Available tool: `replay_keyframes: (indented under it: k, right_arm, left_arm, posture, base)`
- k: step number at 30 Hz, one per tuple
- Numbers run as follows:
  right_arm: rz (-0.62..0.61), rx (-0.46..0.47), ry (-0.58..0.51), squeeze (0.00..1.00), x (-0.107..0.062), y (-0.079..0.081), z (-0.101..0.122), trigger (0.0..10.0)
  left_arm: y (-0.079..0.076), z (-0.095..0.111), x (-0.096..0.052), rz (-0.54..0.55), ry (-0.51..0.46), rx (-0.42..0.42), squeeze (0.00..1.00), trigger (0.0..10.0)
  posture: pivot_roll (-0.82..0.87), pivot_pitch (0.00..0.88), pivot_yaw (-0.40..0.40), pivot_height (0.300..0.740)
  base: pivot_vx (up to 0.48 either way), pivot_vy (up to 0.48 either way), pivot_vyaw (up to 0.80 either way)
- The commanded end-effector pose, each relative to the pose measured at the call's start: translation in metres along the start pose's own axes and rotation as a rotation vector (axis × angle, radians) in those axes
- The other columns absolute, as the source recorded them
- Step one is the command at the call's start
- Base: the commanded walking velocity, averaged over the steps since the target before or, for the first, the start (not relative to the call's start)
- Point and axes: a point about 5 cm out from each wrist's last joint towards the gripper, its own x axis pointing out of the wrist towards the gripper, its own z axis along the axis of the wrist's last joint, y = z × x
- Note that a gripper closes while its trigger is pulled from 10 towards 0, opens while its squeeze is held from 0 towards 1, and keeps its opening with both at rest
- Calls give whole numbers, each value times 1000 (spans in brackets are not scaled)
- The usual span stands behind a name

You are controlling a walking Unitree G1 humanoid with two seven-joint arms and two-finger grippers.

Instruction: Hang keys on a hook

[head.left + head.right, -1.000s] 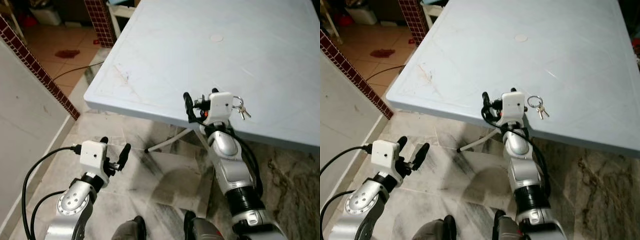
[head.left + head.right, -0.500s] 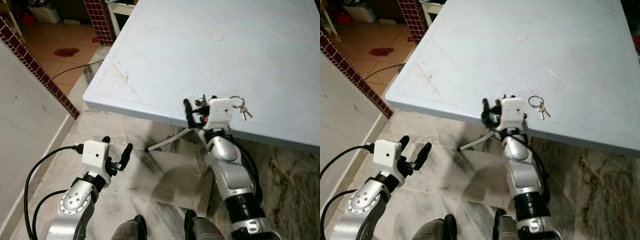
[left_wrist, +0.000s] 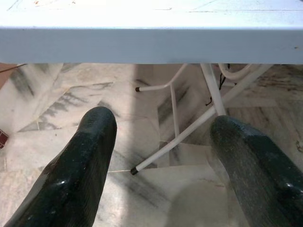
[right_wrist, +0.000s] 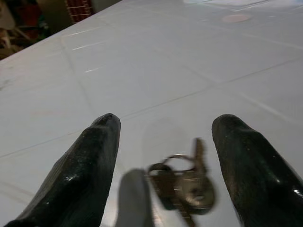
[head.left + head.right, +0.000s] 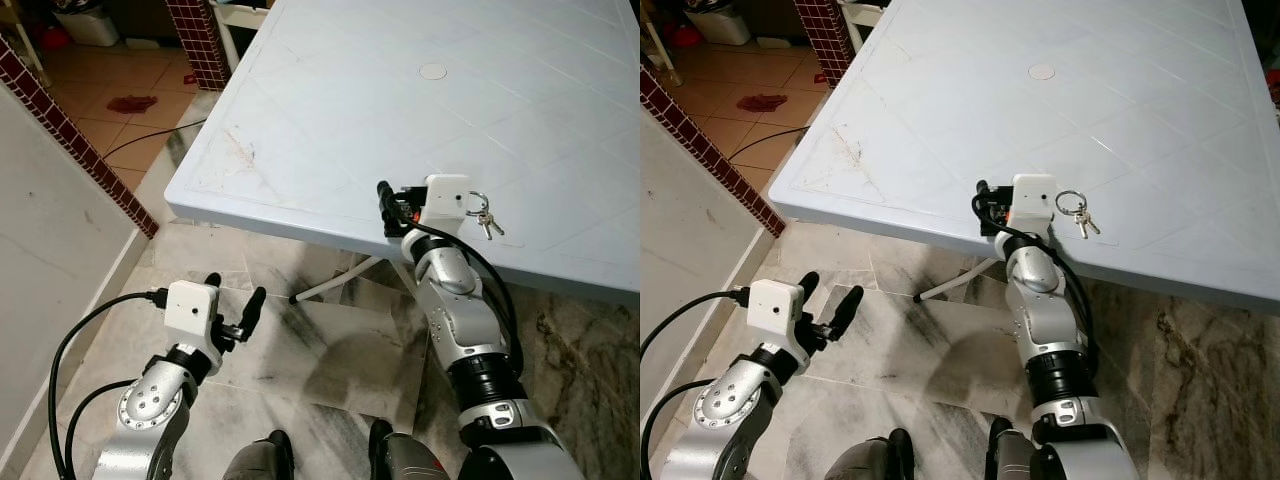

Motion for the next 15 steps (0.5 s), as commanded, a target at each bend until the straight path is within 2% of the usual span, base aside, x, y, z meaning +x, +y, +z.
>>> replay_keyframes:
  k: [1,4,6,7,9,10,11,12,15]
  right_arm:
    - [10,1,21,0,-4,5,-6,9490]
    - [-15,14,54,0,-6,0,-14,10000]
    - [-23,18,63,0,-7,-1,-16,10000]
    - [-25,24,70,0,-7,-2,-17,9608]
    - [-34,23,76,0,-8,-3,-18,6902]
    - [-33,25,79,0,-8,-3,-19,3765]
    - [-32,27,80,0,-8,-3,-19,3765]
    - [-35,35,84,0,-8,-3,-20,0]
    - [-38,36,85,0,-7,-4,-20,0]
  left_arm:
    - [3,-3,-4,14,21,10,0,10000]
    - [3,-3,-4,12,22,11,0,10000]
    - [3,-3,-3,11,23,12,0,10000]
    - [3,-3,-3,10,23,13,0,10000]
    - [3,-3,-3,9,24,14,0,10000]
    - [4,-3,-3,8,24,14,0,10000]
    - [4,-3,-3,8,24,15,0,10000]
    - [4,-3,-3,8,24,15,0,10000]
    - [4,-3,-2,8,24,16,0,10000]
  posture:
    - [59,250,93,740]
    - [59,249,96,740]
    - [59,249,96,740]
    - [58,248,97,740]
    - [59,248,97,740]
    - [59,247,98,740]
    - [59,247,98,740]
    - [59,246,98,740]
    - [60,244,96,740]
  base:
    - [0,0,0]
    - [0,0,0]
    - [0,0,0]
    - [0,0,0]
    - [0,0,0]
    - [0,0,0]
    - [0,0,0]
    - [0,0,0]
    - [0,0,0]
